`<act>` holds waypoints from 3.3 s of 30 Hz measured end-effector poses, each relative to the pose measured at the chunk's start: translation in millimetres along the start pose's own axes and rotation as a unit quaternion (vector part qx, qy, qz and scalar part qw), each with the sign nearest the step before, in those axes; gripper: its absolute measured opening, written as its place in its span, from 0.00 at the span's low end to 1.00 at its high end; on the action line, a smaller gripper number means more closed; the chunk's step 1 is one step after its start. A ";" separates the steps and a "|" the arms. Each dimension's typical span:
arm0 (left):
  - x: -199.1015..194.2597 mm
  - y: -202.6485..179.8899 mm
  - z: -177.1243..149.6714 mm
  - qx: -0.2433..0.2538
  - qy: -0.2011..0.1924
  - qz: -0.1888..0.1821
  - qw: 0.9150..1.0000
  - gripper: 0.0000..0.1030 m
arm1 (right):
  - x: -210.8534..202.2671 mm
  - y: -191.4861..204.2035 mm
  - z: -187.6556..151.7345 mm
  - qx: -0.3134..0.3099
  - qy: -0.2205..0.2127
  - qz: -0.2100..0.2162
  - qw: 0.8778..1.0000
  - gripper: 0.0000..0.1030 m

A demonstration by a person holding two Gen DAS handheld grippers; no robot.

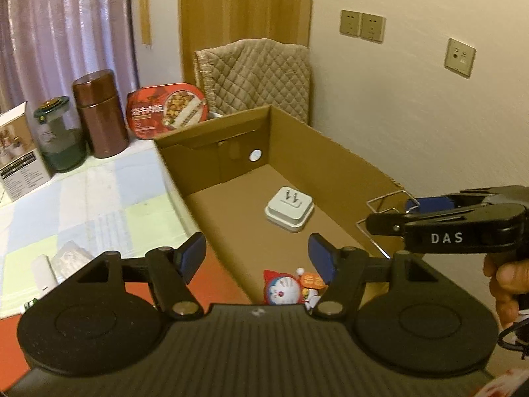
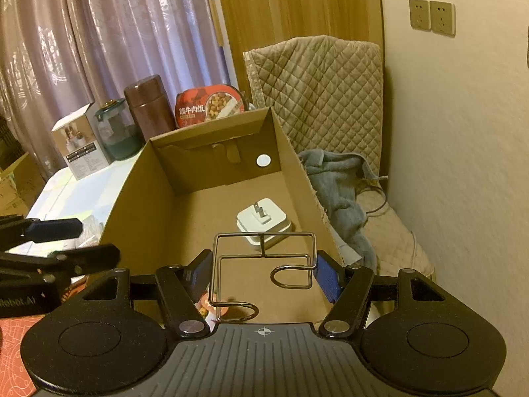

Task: Organize rigid objects
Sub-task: 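Lower the wire rack into the box and open the right tool, then withdraw both tools from the box back over the mat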

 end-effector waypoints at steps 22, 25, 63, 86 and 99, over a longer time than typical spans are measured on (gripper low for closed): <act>-9.7 7.5 -2.7 -0.006 -0.004 0.004 1.000 0.62 | 3.6 6.8 -5.9 -0.003 0.009 -0.006 1.000 0.61; -11.7 8.0 -3.2 -0.009 -0.005 0.006 1.000 0.62 | 1.0 8.2 -5.5 -0.007 0.000 -0.010 1.000 0.63; -136.6 85.1 -38.2 -0.066 -0.055 0.066 0.994 0.63 | -75.4 136.4 -9.5 -0.075 -0.043 -0.005 0.996 0.68; -159.7 175.5 -129.7 -0.137 -0.027 0.127 0.982 0.64 | -48.9 211.3 -45.4 -0.115 -0.031 0.065 0.991 0.70; -115.7 194.7 -174.2 -0.145 0.005 0.119 0.982 0.73 | 0.2 232.4 -84.6 -0.146 -0.007 0.083 0.986 0.83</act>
Point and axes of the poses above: each gripper's, at about its wrist camera, not at the fingertips, and x roughly the way its jaws point, y to its left, z to its top, the point moved 5 cm from there along x, roughly the way its jaws point, and after that the axes turned 12 degrees about y, right-handed, at the moved point
